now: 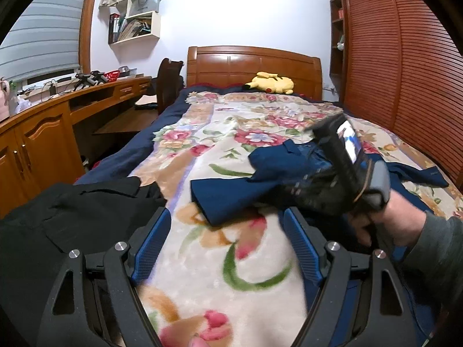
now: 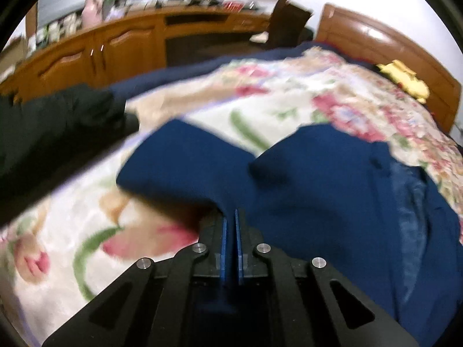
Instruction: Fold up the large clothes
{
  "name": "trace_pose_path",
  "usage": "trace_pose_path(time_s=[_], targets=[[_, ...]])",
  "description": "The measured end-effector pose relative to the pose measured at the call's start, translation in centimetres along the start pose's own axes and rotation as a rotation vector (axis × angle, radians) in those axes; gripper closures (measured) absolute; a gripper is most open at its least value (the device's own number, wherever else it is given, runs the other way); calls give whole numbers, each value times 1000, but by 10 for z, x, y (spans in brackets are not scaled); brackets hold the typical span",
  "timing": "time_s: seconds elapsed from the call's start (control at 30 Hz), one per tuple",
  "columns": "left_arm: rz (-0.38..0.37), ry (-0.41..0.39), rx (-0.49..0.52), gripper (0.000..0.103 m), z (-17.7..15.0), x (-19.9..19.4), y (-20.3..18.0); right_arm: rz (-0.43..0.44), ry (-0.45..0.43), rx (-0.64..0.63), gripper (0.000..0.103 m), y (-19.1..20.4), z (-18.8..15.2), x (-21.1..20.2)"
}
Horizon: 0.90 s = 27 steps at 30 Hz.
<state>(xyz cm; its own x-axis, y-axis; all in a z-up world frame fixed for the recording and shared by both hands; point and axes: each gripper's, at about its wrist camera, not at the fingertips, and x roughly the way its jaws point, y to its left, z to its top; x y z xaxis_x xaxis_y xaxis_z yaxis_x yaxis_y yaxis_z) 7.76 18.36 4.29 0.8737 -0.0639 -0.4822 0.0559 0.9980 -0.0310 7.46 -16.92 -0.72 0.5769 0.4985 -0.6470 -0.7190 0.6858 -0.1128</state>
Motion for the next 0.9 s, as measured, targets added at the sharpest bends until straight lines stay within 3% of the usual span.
trace_pose_path(time_s=[0.2, 0.37, 0.47, 0.53, 0.6, 0.67, 0.8, 0.9], targets=[[-59, -9, 31, 22, 2, 1, -33, -79, -154, 61, 101, -32, 0, -71], [-74, -13, 83, 22, 2, 1, -59, -111, -203, 113, 101, -62, -26, -118], [-71, -11, 91, 22, 2, 2, -64, -70, -157, 89, 98, -59, -37, -111], [-73, -8, 82, 22, 2, 1, -63, -34, -137, 85, 87, -51, -41, -101], [-65, -6, 86, 22, 1, 1, -61, 22, -120, 66, 63, -41, -43, -89], [-57, -3, 85, 22, 0, 1, -59, 60, -98, 34, 51, -26, -42, -76], [-42, 13, 77, 22, -3, 4, -47, 123, -32, -47, 47, -1, -33, -37], [-40, 21, 58, 22, -4, 7, -37, 121, 36, -101, 47, 14, -24, -6]])
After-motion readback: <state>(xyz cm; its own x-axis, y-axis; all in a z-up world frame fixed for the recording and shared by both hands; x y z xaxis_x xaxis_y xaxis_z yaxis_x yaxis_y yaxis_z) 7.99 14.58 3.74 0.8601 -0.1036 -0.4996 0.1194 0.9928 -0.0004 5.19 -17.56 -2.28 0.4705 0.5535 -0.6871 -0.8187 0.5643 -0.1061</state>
